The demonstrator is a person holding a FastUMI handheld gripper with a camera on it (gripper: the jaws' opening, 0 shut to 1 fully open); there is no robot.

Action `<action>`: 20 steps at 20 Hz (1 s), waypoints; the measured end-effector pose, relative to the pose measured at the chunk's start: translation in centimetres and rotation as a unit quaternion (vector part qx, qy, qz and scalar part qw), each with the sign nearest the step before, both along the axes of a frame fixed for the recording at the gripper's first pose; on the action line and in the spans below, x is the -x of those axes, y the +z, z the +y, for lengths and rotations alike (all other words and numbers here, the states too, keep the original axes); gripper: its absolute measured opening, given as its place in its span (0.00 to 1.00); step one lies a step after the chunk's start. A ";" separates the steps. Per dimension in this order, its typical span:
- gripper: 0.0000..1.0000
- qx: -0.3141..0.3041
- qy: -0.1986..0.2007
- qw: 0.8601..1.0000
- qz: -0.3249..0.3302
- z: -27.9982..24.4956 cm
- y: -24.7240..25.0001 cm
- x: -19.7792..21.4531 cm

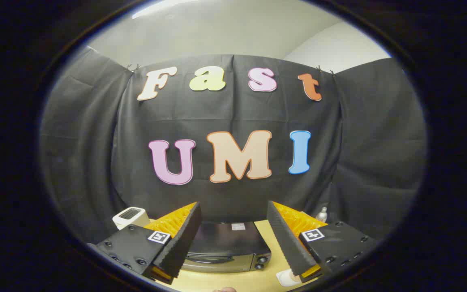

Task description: Open the toaster oven, put the food inside, and close the toaster oven door.

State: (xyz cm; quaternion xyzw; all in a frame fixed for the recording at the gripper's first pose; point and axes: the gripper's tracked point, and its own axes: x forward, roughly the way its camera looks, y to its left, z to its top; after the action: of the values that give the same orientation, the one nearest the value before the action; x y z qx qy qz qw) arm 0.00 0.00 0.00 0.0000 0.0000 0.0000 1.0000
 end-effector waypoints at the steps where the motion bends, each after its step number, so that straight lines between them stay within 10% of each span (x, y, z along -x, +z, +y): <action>1: 1.00 0.001 -0.001 1.000 -0.001 0.3 0.8 -0.3; 20: 1.00 0.002 -0.024 1.000 -0.001 -1.2 1.6 -3.5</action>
State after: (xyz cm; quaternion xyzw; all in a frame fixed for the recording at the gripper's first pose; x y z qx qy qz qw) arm 3.47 -1.16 1.63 -0.0023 -0.0012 -0.0242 0.9997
